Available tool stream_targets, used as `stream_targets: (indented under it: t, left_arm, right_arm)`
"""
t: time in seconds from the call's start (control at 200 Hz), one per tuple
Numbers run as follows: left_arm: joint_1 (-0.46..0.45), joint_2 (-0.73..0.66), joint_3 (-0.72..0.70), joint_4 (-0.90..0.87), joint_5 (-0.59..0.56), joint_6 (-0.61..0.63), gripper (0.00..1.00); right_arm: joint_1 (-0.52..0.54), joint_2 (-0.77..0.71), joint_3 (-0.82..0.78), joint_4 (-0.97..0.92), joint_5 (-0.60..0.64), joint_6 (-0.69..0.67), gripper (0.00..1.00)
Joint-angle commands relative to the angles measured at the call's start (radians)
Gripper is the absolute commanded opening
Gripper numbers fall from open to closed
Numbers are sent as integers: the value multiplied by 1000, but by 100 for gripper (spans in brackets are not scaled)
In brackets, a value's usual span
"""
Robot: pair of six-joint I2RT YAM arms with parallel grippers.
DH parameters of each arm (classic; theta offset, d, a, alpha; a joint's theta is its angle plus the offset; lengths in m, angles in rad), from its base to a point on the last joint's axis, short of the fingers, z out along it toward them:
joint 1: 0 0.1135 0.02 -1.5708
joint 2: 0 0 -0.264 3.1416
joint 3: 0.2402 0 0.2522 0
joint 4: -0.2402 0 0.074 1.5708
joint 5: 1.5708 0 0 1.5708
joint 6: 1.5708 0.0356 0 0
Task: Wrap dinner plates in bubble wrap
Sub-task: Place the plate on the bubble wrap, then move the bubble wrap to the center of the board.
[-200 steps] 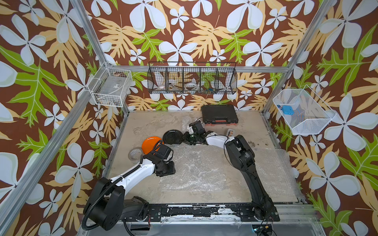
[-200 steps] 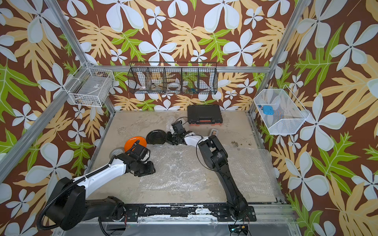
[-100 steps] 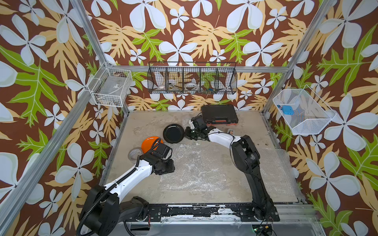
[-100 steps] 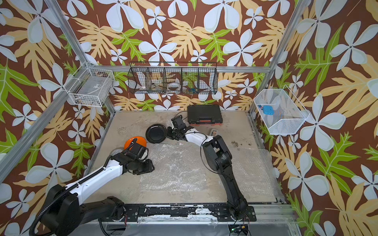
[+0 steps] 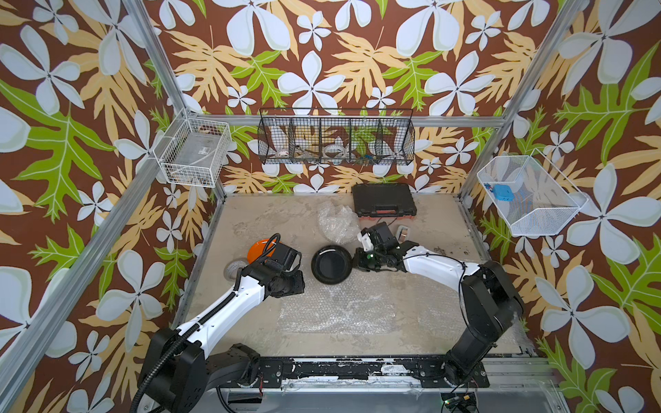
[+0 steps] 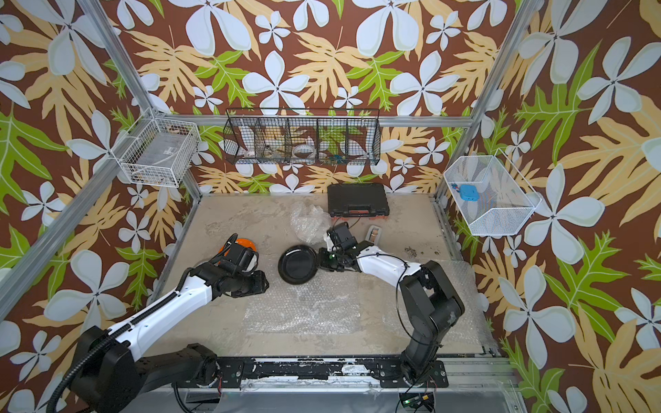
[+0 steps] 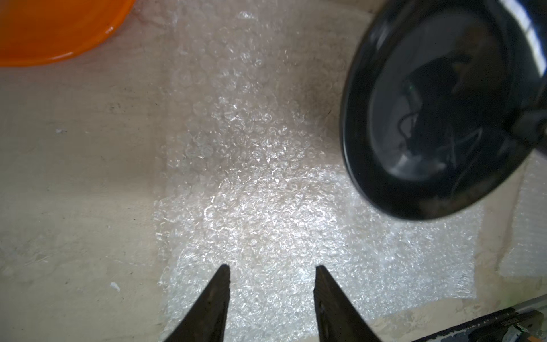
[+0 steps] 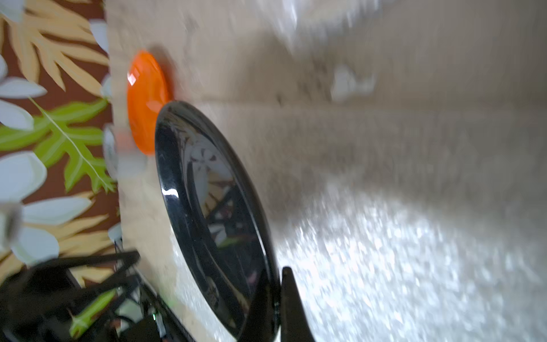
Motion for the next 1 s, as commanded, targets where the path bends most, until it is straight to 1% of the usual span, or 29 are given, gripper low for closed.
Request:
stream_targets:
  t: [0.0,0.11,0.16,0.23,0.295,0.325,0.375,0.455,0.485,0.55,0.611,0.686,0.851,0.931,0.996]
  left_arm:
    - [13,45,4,17,-6,44,47]
    - [36,90,10,23,-7,66,47]
    - [41,103,13,25,-13,75,47]
    - [47,118,11,36,-6,77,47]
    - [48,133,11,38,-5,80,47]
    - [48,140,11,38,-3,79,47]
    - [48,148,11,39,-4,80,47]
    - [50,154,11,40,-11,78,47]
    - [50,156,11,40,-14,77,47]
    - [50,161,14,41,-14,79,47]
    - [50,166,18,41,-11,80,47]
    - [50,169,24,39,-1,80,47]
    - [50,167,27,36,45,77,47]
    - [49,162,19,46,87,68,47]
    - [46,157,4,71,148,54,47]
  right_arm:
    - [19,-40,-104,118,-76,25,2]
    - [21,-33,-172,181,-71,36,2]
    - [21,-19,-176,190,-65,26,3]
    - [21,9,-184,234,-94,21,4]
    - [21,35,-171,228,-106,9,6]
    - [20,43,-165,212,-101,0,10]
    - [16,39,-160,169,-70,-17,21]
    - [-7,-5,-180,105,-10,-36,34]
    - [-21,-27,-195,87,9,-38,41]
    - [-56,-67,-229,65,16,-50,49]
    - [-87,-91,-267,62,-1,-68,54]
    - [-132,-99,-320,49,-20,-90,56]
    - [-262,-158,-420,-27,0,-144,57]
    - [-320,-222,-432,-108,51,-179,57]
    - [-341,-283,-419,-154,77,-201,57]
